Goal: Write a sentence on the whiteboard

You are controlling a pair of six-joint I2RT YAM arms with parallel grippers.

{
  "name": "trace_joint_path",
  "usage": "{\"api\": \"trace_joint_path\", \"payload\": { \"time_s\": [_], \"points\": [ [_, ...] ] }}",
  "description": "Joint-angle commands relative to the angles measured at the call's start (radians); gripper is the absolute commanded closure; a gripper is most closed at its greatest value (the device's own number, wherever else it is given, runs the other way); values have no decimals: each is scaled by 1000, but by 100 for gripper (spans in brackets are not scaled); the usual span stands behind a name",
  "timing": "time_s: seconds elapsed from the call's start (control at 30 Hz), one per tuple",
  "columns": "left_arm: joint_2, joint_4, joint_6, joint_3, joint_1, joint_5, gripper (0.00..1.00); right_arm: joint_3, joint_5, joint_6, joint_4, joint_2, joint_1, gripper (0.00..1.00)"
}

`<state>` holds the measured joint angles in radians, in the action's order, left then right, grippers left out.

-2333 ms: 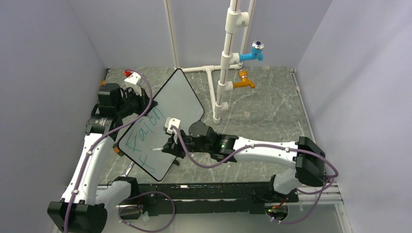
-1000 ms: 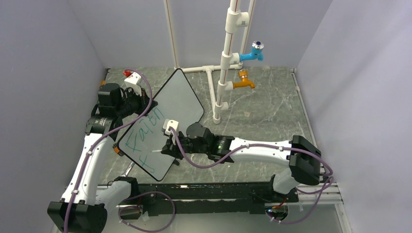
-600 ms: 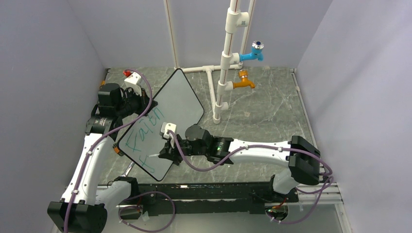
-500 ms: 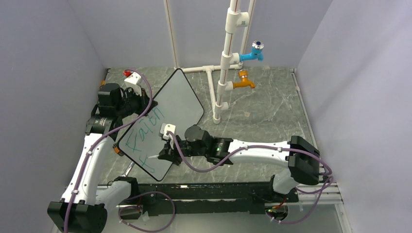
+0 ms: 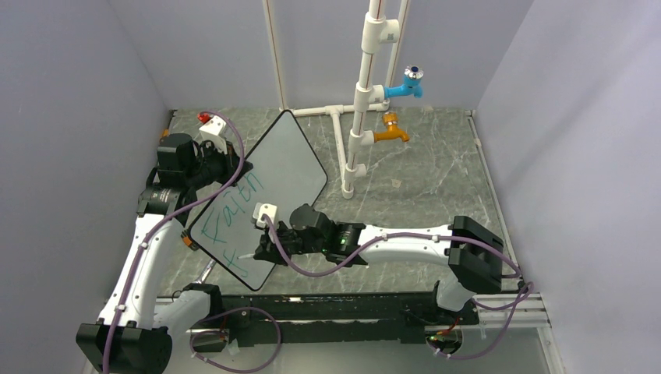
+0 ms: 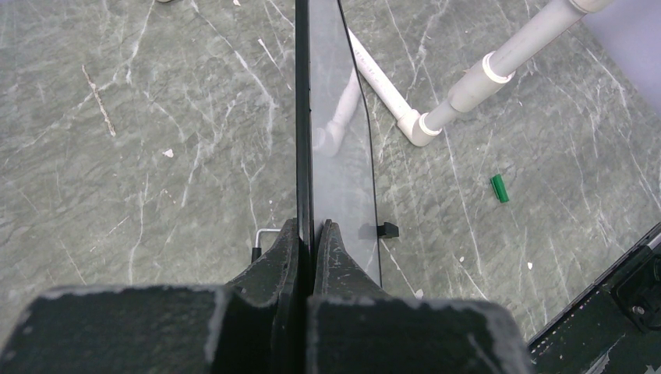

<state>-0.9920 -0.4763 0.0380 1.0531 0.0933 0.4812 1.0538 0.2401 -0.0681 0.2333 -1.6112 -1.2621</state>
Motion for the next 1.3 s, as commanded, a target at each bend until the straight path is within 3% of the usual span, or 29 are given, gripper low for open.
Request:
{"api": "trace_joint_path", "payload": {
  "time_s": [0.0, 0.43, 0.83, 1.27],
  "points": [
    [-13, -58, -125, -34, 2, -107, 100, 0, -18, -11, 48, -7, -3, 100],
    [-11, -59, -124, -34, 2, -105, 100, -57, -56, -27, 45, 8, -3, 100],
    [-10, -58, -125, -35, 2, -104, 100, 26, -164, 17, -11, 11, -3, 100],
    [-7, -58, -125, -35, 2, -103, 100, 106, -176, 32, -25, -13, -3, 100]
  ]
}}
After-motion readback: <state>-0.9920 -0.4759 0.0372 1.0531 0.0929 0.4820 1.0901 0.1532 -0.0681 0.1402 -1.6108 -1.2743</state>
